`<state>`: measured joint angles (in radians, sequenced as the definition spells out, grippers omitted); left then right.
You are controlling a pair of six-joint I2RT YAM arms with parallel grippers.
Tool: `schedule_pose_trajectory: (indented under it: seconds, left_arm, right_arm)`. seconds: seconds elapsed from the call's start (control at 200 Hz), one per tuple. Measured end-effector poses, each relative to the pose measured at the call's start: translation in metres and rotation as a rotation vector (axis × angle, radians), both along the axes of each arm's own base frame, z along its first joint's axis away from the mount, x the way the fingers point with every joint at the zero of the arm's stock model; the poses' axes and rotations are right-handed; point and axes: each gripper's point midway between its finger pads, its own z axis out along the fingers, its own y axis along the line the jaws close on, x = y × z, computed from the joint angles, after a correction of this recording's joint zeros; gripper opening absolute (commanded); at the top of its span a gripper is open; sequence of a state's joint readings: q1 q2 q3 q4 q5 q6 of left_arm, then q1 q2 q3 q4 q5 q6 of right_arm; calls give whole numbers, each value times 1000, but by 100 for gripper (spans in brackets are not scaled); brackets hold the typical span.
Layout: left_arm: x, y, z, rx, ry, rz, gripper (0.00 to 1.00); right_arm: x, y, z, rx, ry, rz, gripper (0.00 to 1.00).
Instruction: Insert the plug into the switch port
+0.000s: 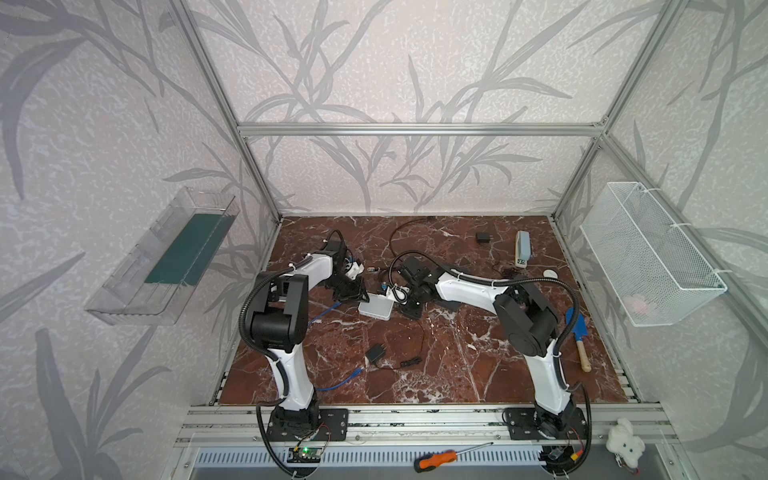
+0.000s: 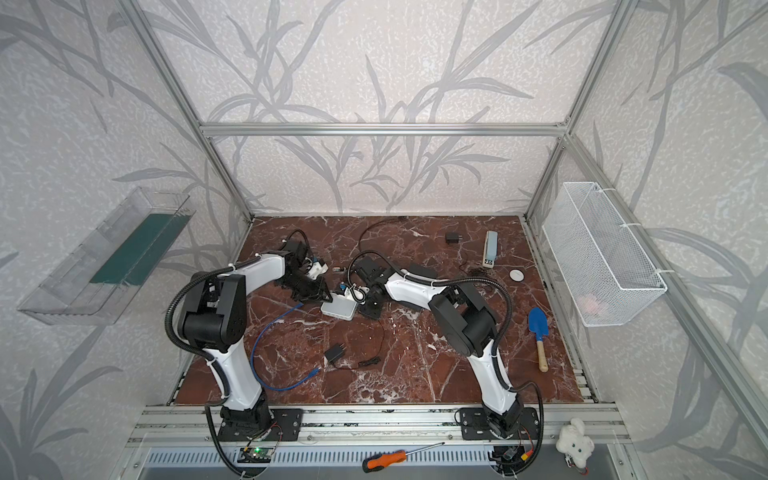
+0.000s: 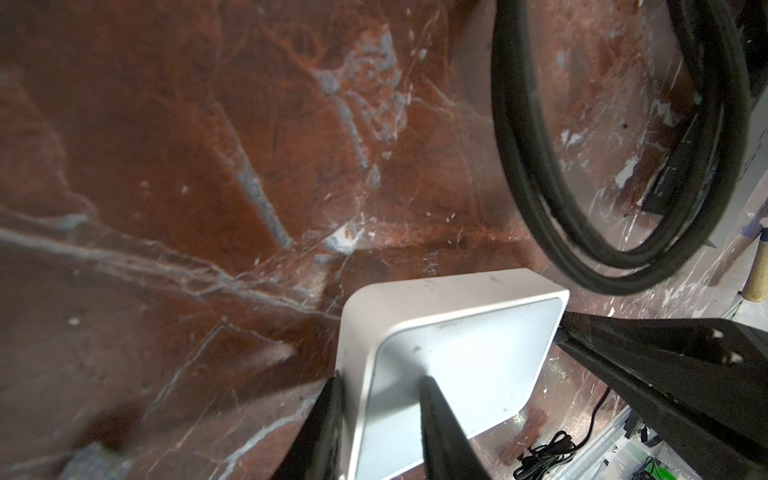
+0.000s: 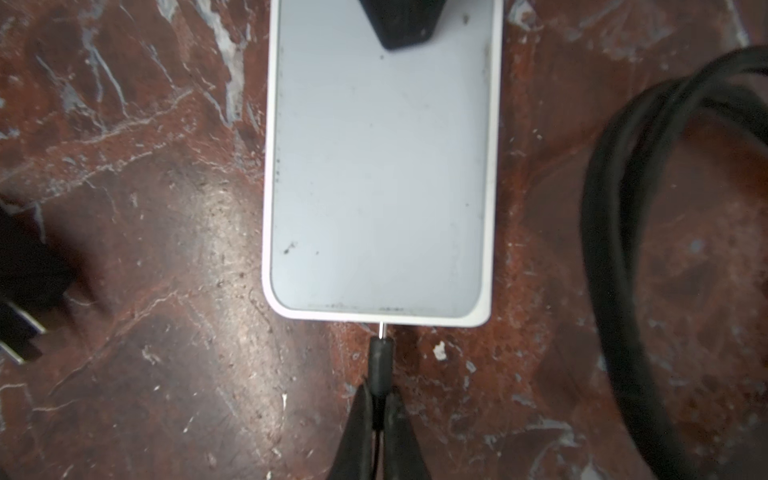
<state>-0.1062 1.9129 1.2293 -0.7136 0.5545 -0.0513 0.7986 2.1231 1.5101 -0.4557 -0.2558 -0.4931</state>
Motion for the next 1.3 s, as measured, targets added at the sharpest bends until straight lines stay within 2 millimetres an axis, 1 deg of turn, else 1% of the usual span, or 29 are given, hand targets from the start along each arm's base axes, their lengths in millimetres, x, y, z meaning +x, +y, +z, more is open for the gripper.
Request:
schedule_pose_trajectory:
  seconds: [0.51, 0.65, 1.05, 1.305]
  left_arm:
    - [0, 0, 0, -5, -5, -12, 30]
    - [1, 0, 1, -2, -10, -21, 30]
    - [2, 2, 1, 16, -16, -27, 29]
    - [2, 3, 1, 39, -18, -34, 29]
  right_arm:
    - [-3, 2, -2, 30, 48, -24, 6]
    - [-3, 3, -5, 20, 58, -13, 6]
    - [-2, 4, -5, 1, 84, -26, 6]
    - [1, 2, -5, -9, 31, 9, 6]
